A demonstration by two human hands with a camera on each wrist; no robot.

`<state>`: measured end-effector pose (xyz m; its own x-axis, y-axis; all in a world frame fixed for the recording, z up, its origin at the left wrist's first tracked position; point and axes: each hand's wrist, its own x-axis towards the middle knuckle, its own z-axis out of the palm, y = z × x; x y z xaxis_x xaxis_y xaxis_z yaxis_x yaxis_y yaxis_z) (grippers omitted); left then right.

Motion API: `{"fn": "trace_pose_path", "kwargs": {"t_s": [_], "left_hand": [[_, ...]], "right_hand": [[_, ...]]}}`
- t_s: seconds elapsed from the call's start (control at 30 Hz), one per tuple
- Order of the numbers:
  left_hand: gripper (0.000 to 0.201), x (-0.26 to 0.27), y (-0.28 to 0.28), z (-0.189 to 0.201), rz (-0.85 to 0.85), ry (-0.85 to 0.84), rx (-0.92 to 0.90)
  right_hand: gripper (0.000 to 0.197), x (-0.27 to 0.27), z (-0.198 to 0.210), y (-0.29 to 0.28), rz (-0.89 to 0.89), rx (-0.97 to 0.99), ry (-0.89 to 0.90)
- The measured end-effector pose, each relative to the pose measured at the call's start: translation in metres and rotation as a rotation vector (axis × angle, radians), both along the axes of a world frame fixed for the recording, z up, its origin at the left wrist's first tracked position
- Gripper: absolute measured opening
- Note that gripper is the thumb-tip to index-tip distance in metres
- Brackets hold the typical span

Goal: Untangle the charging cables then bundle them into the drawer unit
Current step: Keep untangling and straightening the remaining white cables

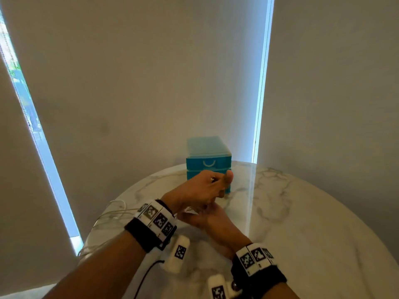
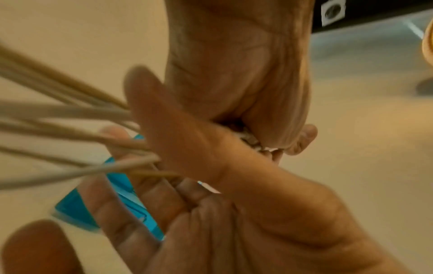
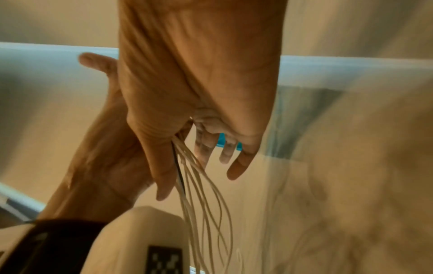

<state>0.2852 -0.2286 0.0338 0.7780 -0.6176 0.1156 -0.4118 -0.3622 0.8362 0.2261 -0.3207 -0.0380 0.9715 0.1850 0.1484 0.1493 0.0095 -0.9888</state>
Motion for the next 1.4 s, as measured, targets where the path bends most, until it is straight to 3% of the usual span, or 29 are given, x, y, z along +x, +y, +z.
{"fn": "trace_pose_path", "kwargs": {"t_s": [0.07, 0.13, 0.27, 0.43, 0.57, 0.7, 0.87, 0.97, 1.07, 1.23, 1.3, 1.4], "left_hand": [[0.059, -0.003, -0.008, 0.008, -0.098, 0.139, 0.024], [0.057, -0.005, -0.013, 0.011, -0.193, 0.255, 0.055], [0.061, 0.001, -0.015, 0.019, -0.253, 0.267, 0.136], [0.07, -0.001, -0.026, 0.017, -0.297, 0.293, 0.247], [0.065, -0.004, -0.034, 0.019, -0.287, 0.164, 0.436], [0.079, 0.005, -0.03, 0.028, -0.18, -0.139, 0.565], [0.049, 0.011, -0.028, 0.045, -0.146, -0.311, 0.584], [0.056, 0.001, -0.04, 0.046, -0.195, -0.343, 0.594], [0.067, -0.007, -0.055, 0.046, -0.219, -0.344, 0.746], [0.044, -0.007, -0.057, 0.04, -0.318, -0.411, 0.913], [0.044, -0.011, -0.058, 0.038, -0.356, -0.429, 0.974], [0.05, -0.016, -0.062, 0.037, -0.39, -0.416, 1.087]], "right_hand": [[0.056, -0.001, -0.004, 0.007, 0.038, 0.11, 0.064], [0.035, -0.002, -0.005, 0.015, 0.058, 0.277, 0.163], [0.02, -0.002, -0.003, 0.027, -0.012, 0.309, 0.215], [0.042, -0.011, 0.008, 0.032, -0.137, 0.498, 0.328], [0.045, -0.006, 0.005, 0.028, -0.194, 0.742, 0.421], [0.038, -0.002, 0.0, 0.021, -0.224, 0.704, 0.405], [0.047, -0.002, -0.003, 0.017, -0.194, 0.528, 0.373], [0.043, -0.005, -0.002, 0.017, -0.195, 0.485, 0.359], [0.04, -0.008, 0.001, 0.015, -0.2, 0.476, 0.355], [0.04, 0.001, 0.0, 0.006, -0.276, 0.593, 0.332], [0.039, 0.005, -0.003, 0.006, -0.31, 0.616, 0.318], [0.026, 0.003, -0.009, 0.007, -0.222, 0.579, 0.339]]}}
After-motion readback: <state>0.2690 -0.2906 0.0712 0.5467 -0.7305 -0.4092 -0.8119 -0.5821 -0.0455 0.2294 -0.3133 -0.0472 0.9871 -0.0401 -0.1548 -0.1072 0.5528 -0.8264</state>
